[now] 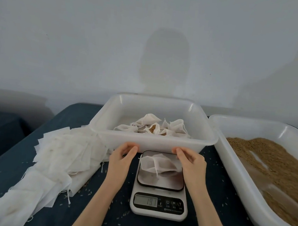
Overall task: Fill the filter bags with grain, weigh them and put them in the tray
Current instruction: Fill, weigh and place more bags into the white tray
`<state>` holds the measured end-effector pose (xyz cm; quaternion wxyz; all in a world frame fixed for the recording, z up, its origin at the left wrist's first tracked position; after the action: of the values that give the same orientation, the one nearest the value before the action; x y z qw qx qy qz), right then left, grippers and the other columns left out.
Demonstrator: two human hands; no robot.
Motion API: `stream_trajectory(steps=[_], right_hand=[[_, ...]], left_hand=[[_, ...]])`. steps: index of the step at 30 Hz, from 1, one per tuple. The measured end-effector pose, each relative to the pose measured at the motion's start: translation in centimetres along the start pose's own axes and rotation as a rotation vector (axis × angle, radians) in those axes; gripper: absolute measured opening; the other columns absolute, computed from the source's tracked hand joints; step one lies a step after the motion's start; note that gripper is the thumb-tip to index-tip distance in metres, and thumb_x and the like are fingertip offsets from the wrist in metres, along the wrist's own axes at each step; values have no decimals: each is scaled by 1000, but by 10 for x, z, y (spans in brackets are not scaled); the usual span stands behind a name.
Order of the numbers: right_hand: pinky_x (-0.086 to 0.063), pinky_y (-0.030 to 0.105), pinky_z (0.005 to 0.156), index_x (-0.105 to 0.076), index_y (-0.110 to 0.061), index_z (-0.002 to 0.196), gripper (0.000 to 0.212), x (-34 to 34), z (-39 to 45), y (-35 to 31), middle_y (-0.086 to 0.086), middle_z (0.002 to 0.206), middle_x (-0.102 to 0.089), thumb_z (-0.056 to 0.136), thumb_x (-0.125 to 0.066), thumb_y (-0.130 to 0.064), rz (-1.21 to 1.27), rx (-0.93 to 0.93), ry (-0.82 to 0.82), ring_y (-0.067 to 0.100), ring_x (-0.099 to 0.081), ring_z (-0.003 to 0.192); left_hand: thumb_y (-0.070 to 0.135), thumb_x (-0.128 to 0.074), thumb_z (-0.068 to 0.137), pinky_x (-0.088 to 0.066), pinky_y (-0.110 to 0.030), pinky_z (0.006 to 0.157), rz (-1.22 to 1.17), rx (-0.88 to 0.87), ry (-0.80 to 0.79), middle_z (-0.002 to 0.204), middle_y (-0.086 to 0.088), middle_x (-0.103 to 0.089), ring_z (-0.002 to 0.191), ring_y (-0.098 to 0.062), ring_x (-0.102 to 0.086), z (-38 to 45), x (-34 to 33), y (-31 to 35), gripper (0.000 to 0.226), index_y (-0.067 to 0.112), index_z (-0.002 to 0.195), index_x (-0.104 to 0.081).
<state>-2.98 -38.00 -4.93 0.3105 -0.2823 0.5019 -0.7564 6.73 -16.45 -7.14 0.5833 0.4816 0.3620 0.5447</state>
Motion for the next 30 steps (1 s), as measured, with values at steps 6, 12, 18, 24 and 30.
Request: stream_trajectory(steps=[6,12,18,24,30], right_hand=[[-47,5,73,-71,-31,77,26,1,1,1,-20,78,-72,90,-63,-10,25,-7,4,-5,-64,76],[-47,6,72,-72,-27,77,24,-1,0,0,-18,76,-72,90,-62,-9,23,-12,-20,-6,-63,75],[-44,16,64,-59,-39,73,21,-21,-17,-22,-18,73,-62,78,-57,-59,-447,125,-108,0,-58,71],[-31,12,53,-57,-32,77,24,-68,-18,-42,-16,69,-56,82,-56,-55,-887,318,-276,3,-53,63],[-38,17,54,-58,-28,66,16,-52,-1,-46,-16,66,-62,80,-62,-35,-630,107,-174,3,-56,62]], left_hand=[[18,-56,94,-43,-16,76,29,-8,-18,88,9,-69,84,5,-60,0,-2,1,12,22,90,-67],[19,-59,92,-46,-15,80,45,-9,-97,91,12,-70,90,-1,-62,0,-10,1,11,26,92,-67],[18,-56,93,-46,-10,74,135,-87,-119,87,17,-68,84,-1,-62,-4,-13,9,16,31,91,-65],[15,-55,95,-48,-16,76,59,-110,-120,87,7,-68,86,-9,-62,-7,-12,17,16,27,94,-66],[53,-63,70,-44,-15,84,18,-228,-169,114,15,-57,105,-1,-55,-19,-23,33,74,30,135,-36]])
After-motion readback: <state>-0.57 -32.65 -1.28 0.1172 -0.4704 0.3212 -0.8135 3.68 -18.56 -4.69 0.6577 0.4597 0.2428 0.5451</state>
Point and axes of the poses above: each hand's wrist, its own z-axis towards the middle knuckle, its own x-axis out of the back of the hand, y = z × x, the point moved 9 cm from there along z, towards the middle knuckle
